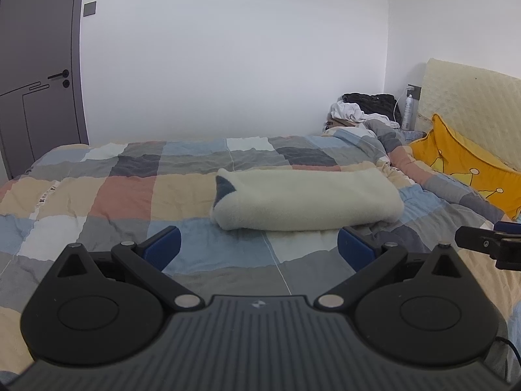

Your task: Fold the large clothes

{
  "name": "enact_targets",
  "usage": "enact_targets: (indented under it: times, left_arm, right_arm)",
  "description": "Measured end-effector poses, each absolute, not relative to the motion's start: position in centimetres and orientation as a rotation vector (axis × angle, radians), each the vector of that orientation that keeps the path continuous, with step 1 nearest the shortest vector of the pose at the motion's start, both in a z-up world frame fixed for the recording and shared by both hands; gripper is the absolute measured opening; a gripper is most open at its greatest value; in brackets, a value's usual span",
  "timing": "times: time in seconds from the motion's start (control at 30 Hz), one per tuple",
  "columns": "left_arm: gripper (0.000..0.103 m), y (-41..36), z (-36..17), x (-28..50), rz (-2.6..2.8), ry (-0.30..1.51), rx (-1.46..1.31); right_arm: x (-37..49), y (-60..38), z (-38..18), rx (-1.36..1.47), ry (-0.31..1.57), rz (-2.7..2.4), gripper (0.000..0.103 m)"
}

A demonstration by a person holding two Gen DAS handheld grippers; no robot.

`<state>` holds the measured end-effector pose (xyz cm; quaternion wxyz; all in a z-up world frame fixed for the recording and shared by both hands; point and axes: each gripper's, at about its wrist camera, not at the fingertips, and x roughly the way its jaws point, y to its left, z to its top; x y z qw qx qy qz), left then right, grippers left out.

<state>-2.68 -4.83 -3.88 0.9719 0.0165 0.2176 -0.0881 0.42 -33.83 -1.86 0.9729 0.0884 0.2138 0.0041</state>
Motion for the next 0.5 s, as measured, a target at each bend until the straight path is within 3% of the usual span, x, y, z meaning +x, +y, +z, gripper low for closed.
enact_targets:
  times: [0.5]
  left_arm:
    - [0.103,-4.44,-3.65,-2.69,-0.183,0.439,0.019]
  right_arm:
    - [0.85,-33.94,-2.08,0.184,0.445,0.007,0.103]
